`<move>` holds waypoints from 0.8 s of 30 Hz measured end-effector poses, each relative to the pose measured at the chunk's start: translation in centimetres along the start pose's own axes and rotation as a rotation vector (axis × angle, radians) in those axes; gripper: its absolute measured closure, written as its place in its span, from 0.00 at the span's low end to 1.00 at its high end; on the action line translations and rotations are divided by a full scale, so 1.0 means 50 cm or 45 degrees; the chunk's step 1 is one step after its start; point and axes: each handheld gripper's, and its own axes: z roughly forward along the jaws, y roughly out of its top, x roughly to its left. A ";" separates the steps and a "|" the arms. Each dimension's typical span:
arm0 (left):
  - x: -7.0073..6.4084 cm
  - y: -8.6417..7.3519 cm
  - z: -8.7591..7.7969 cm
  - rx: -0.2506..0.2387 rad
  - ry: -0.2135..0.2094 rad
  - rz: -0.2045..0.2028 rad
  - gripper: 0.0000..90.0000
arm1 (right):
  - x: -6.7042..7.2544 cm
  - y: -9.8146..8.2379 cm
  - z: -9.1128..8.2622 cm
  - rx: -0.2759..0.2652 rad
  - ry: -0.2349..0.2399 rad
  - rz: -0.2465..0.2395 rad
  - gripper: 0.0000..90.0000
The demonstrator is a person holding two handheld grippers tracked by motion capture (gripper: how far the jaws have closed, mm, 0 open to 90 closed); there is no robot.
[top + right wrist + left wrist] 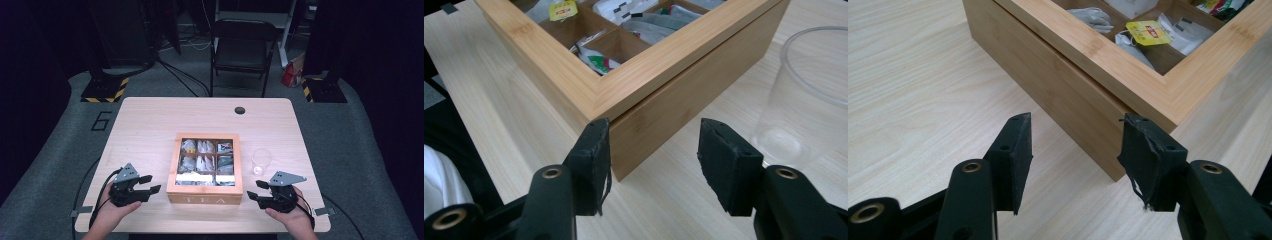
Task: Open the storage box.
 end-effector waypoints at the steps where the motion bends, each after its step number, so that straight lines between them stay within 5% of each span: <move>1: -0.002 0.000 -0.001 0.004 -0.010 0.002 0.52 | 0.003 -0.001 0.001 0.010 0.000 -0.003 0.53; 8: -0.016 -0.004 -0.002 0.008 -0.034 0.041 0.56 | 0.016 -0.007 0.017 0.033 0.053 -0.032 0.58; 17: -0.027 -0.011 0.000 -0.008 -0.060 0.007 0.52 | 0.025 -0.010 0.026 0.032 0.065 -0.063 0.56; 24: -0.041 -0.013 0.002 -0.008 -0.062 0.074 0.51 | 0.030 -0.010 0.025 0.009 0.061 -0.068 0.62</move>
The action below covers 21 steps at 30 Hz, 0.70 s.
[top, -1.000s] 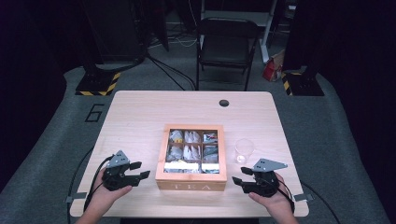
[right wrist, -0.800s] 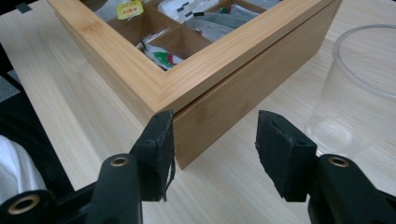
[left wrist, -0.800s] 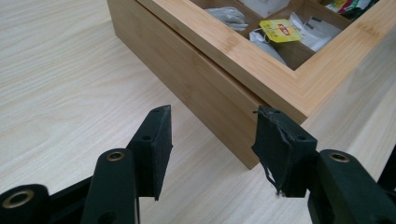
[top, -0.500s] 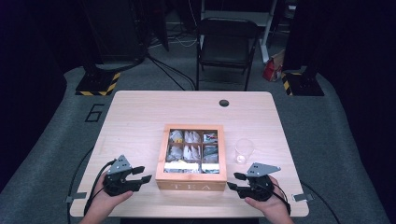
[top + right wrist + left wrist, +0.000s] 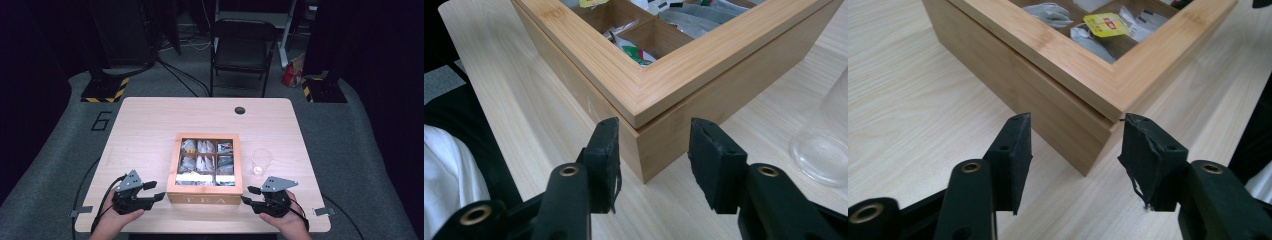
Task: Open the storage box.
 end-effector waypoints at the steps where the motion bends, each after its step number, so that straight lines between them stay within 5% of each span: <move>1: -0.002 -0.001 0.001 -0.002 -0.001 -0.001 0.54 | 0.001 0.001 0.001 -0.001 0.005 0.001 0.63; 6: -0.005 -0.004 0.008 0.026 -0.063 -0.009 0.58 | 0.005 0.002 0.010 0.017 0.027 -0.015 0.67; 21: -0.017 0.006 0.025 0.034 -0.072 0.037 0.67 | 0.005 0.007 0.018 0.009 0.024 -0.022 0.71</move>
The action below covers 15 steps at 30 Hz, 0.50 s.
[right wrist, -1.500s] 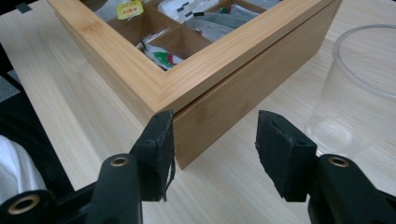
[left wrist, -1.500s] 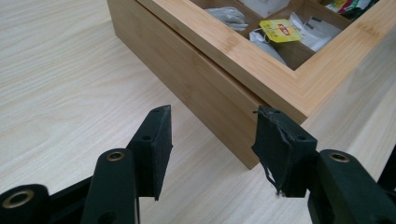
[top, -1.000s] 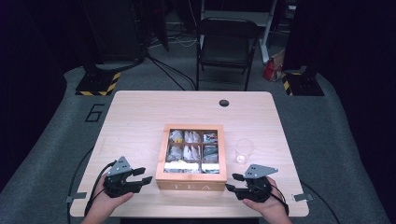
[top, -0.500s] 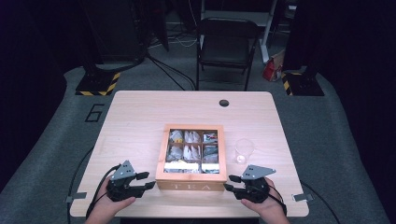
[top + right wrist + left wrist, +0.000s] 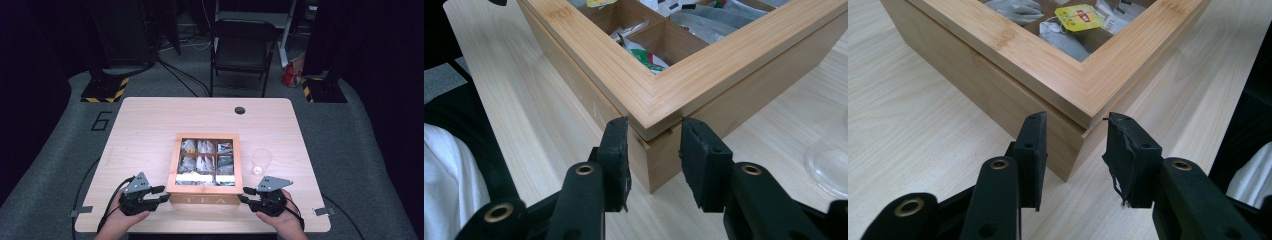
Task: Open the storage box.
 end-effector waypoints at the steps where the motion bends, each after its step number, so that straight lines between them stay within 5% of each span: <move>1: -0.002 0.000 0.003 -0.013 0.011 0.004 0.68 | 0.000 0.000 0.000 -0.004 -0.002 -0.005 0.70; 15: -0.006 0.002 0.009 -0.001 0.014 0.001 0.71 | 0.000 -0.001 0.007 0.015 0.007 -0.007 0.70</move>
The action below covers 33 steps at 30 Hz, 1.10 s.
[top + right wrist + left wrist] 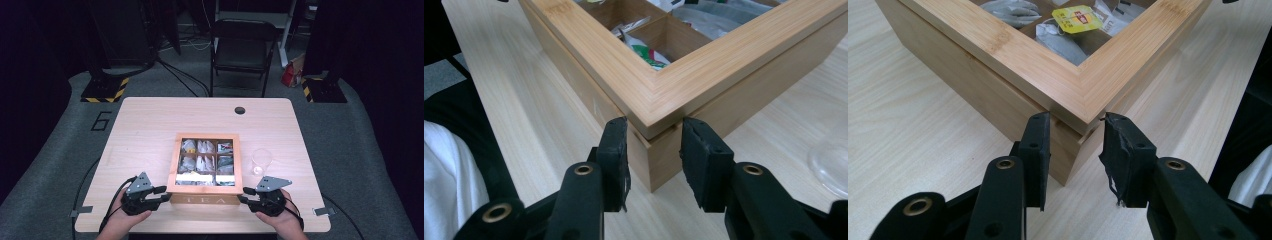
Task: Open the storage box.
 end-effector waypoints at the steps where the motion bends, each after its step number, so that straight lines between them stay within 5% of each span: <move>1: 0.000 0.000 0.001 0.011 -0.012 0.004 0.73 | 0.002 0.000 0.002 0.001 0.000 -0.005 0.70; 12: -0.004 0.004 0.005 0.018 0.015 0.022 0.73 | 0.003 0.003 0.005 0.008 -0.022 -0.008 0.71; 19: -0.006 0.011 0.001 0.004 0.014 -0.012 0.73 | 0.003 0.007 0.002 -0.009 -0.013 0.020 0.71; 33: -0.001 0.051 -0.029 -0.037 0.023 -0.020 0.73 | 0.000 0.043 -0.028 -0.058 -0.013 0.043 0.71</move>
